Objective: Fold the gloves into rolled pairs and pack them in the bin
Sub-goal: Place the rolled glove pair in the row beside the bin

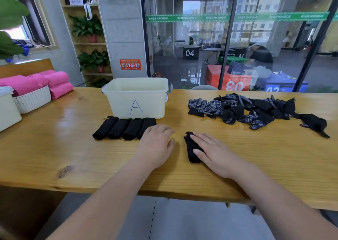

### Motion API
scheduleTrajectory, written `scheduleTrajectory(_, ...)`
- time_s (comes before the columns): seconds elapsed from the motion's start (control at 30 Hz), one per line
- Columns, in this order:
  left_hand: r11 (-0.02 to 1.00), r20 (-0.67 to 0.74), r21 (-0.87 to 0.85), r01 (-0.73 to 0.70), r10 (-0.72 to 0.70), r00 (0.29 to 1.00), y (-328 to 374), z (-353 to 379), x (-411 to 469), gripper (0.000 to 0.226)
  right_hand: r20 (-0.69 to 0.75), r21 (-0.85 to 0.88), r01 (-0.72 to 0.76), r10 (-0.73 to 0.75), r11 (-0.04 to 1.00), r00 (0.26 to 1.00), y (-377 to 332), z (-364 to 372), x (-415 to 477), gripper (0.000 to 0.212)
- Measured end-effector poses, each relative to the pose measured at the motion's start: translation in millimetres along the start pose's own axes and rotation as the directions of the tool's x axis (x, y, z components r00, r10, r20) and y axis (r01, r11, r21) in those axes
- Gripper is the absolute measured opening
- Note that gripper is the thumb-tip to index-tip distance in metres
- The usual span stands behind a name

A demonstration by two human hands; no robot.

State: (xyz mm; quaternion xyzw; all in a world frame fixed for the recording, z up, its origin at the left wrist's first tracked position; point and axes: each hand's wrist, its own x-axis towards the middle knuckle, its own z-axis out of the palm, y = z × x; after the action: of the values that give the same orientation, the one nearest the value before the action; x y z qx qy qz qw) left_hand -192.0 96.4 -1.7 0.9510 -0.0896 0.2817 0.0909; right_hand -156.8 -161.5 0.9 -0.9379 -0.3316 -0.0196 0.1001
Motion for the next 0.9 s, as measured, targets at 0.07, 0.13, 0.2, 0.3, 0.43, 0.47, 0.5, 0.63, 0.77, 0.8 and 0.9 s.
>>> scheduleTrajectory(0.07, 0.997, 0.015, 0.079, 0.006, -0.007, 1.000, -21.7, -3.6, -2.1, 0.040, 0.031, -0.007, -0.001, 0.001, 1.000, 1.000, -7.4, -1.6, 7.5, 0.065)
scheduleTrajectory(0.13, 0.989, 0.024, 0.130, 0.070, -0.073, 0.997, -37.8, -3.9, -6.3, 0.045, 0.051, -0.018, 0.000, 0.001, 1.000, 0.999, -18.3, -1.4, 18.5, 0.066)
scheduleTrajectory(0.2, 0.975, 0.038, 0.101, 0.200, -0.204, 0.978, -43.3, -2.1, -10.4, 0.053, 0.051, -0.034, 0.010, -0.009, 0.999, 0.999, -29.8, 2.6, 32.8, 0.067)
scheduleTrajectory(0.3, 0.954, 0.078, 0.107, 0.279, -0.287, 0.955, -44.6, 2.9, -10.7, 0.064, 0.036, -0.022, 0.012, -0.011, 1.000, 0.999, -43.1, 11.3, 56.7, 0.068)
scheduleTrajectory(0.43, 0.936, 0.142, 0.100, 0.337, -0.349, 0.926, -46.6, 2.0, -10.0, 0.067, 0.021, -0.002, -0.010, 0.010, 1.000, 1.000, -53.8, 18.0, 84.8, 0.069)
scheduleTrajectory(0.47, 0.933, 0.155, 0.099, 0.345, -0.357, 0.921, -46.4, 1.9, -9.6, 0.066, 0.022, 0.000, -0.011, 0.011, 1.000, 1.000, -54.9, 19.0, 91.5, 0.070)
scheduleTrajectory(0.5, 0.932, 0.161, 0.103, 0.347, -0.360, 0.919, -46.1, 2.3, -9.2, 0.066, 0.025, 0.002, -0.011, 0.011, 1.000, 1.000, -55.5, 19.8, 98.3, 0.071)
scheduleTrajectory(0.63, 0.928, 0.153, 0.101, 0.359, -0.371, 0.916, -45.3, 3.0, -8.9, 0.064, 0.041, -0.007, -0.013, 0.013, 1.000, 0.999, -54.7, 22.5, 124.1, 0.072)
scheduleTrajectory(0.77, 0.925, 0.139, 0.096, 0.367, -0.377, 0.916, -43.0, 2.1, -9.0, 0.064, 0.030, -0.007, -0.021, 0.022, 1.000, 0.999, -57.2, 24.5, 145.4, 0.071)
scheduleTrajectory(0.8, 0.925, 0.140, 0.091, 0.369, -0.379, 0.915, -42.5, 1.7, -8.7, 0.064, 0.026, -0.007, -0.021, 0.021, 1.000, 0.999, -58.3, 25.8, 149.6, 0.071)
scheduleTrajectory(0.9, 0.924, 0.146, 0.089, 0.371, -0.380, 0.913, -42.3, 1.5, -8.0, 0.064, 0.017, -0.026, -0.013, 0.013, 1.000, 1.000, -61.4, 30.7, 157.5, 0.070)
